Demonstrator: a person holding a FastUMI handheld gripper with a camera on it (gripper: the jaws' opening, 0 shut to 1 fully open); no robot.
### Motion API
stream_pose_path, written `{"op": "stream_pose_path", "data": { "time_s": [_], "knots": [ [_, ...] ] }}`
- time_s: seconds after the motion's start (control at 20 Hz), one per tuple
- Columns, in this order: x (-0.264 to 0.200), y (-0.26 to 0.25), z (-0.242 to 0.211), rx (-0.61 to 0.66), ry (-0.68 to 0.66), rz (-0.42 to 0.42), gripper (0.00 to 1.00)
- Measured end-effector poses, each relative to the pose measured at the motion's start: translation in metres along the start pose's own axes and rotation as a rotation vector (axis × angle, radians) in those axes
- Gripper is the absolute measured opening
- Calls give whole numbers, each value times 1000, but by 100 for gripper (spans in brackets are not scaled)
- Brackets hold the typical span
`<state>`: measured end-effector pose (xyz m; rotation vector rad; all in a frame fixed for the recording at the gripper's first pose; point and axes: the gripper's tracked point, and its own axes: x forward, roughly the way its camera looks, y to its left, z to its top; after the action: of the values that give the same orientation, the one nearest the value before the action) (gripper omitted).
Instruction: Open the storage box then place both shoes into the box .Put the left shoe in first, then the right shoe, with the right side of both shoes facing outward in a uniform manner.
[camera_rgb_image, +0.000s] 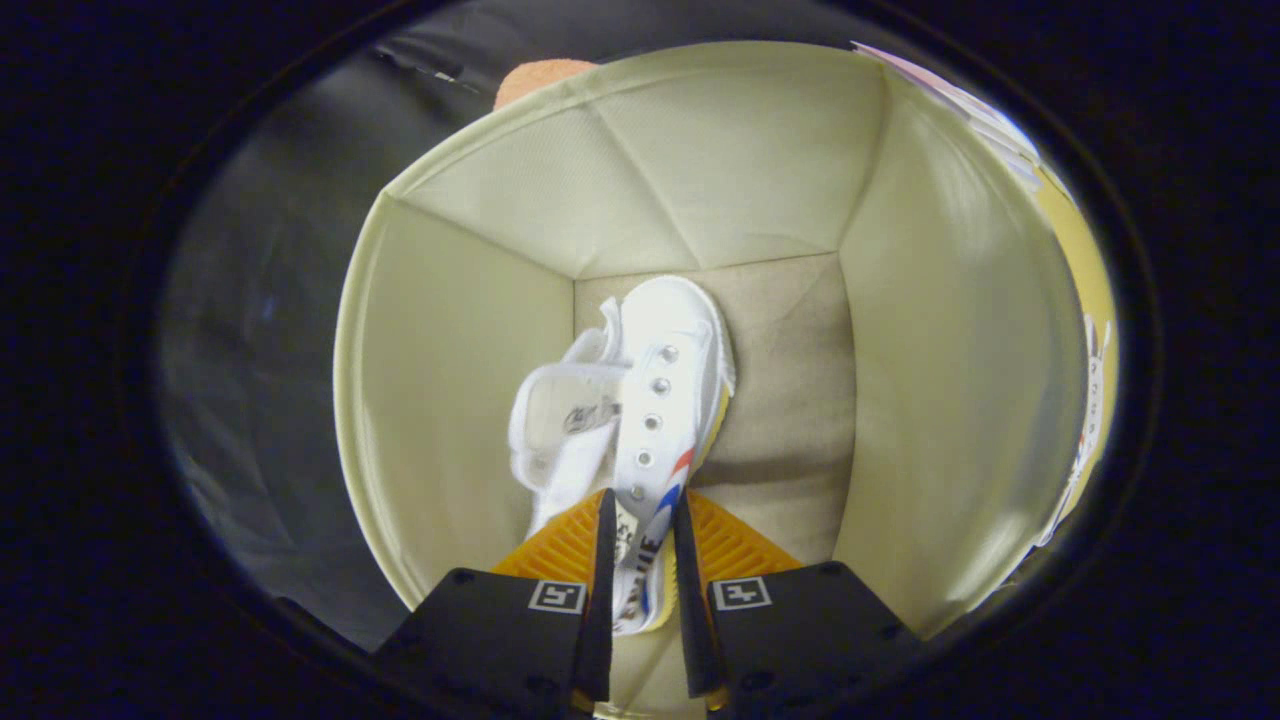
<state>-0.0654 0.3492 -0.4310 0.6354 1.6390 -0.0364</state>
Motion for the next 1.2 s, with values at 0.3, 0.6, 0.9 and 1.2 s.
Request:
{"op": "stream_pose_path", "data": {
  "time_s": [0.3, 0.6, 0.9, 1.2],
  "knots": [
    [-40, -2, 4, 13, -38, 124, 25],
    [-115, -26, 23, 50, -108, 268, 25],
    [-173, -111, 56, 119, -210, 293, 25],
    [-176, -239, 69, 195, -249, 165, 25]
  ]
}}
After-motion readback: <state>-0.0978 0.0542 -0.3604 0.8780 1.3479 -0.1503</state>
